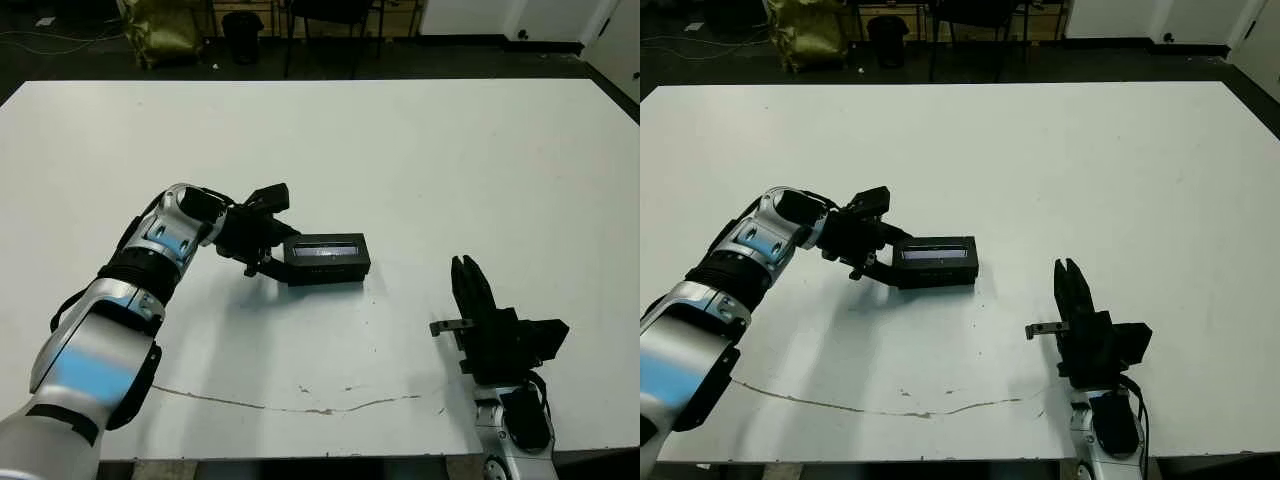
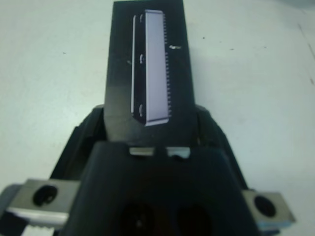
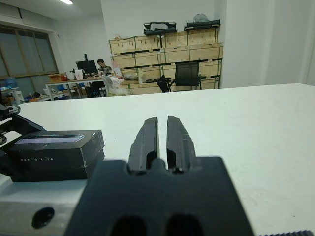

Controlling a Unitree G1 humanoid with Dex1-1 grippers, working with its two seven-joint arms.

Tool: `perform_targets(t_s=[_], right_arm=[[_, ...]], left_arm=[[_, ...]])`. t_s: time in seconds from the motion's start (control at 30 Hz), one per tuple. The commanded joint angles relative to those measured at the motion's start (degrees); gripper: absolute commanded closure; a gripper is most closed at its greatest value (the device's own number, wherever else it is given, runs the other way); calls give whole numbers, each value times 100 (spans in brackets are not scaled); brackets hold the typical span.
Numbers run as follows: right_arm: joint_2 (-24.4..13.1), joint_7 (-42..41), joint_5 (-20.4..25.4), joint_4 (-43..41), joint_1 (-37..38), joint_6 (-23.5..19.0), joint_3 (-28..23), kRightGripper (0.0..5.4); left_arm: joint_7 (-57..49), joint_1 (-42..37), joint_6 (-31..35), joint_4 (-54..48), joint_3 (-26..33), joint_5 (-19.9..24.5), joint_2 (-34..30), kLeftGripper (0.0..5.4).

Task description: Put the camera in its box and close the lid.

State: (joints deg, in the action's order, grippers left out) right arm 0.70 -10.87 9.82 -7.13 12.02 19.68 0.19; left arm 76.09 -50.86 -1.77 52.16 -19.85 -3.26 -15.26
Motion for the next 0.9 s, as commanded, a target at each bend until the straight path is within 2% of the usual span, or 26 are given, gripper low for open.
perform_targets(t_s=[0.03, 0.23, 0.47, 0.57, 0.7, 0.9], right_arm=[[-23, 15, -1, 65, 52, -8, -30, 540], [-2, 76, -9, -23, 84, -157, -11, 540], [-15, 22, -19, 68, 38, -37, -8, 540], [-10, 45, -11, 3, 59, -126, 1, 540], [-12, 43, -25, 36, 49, -77, -4, 540], [-13, 45, 22, -47, 67, -218, 9, 540]], left_arm=[[-394, 256, 137, 1, -37, -257, -151, 279], [-468, 279, 283, -167, 48, -149, -125, 279], [-431, 66, 509, -304, 238, 64, -49, 279], [-380, -43, 611, -302, 331, 172, 18, 279], [-378, -191, 784, -488, 373, 169, 33, 279], [-327, -370, 789, -695, 449, 201, 12, 279]])
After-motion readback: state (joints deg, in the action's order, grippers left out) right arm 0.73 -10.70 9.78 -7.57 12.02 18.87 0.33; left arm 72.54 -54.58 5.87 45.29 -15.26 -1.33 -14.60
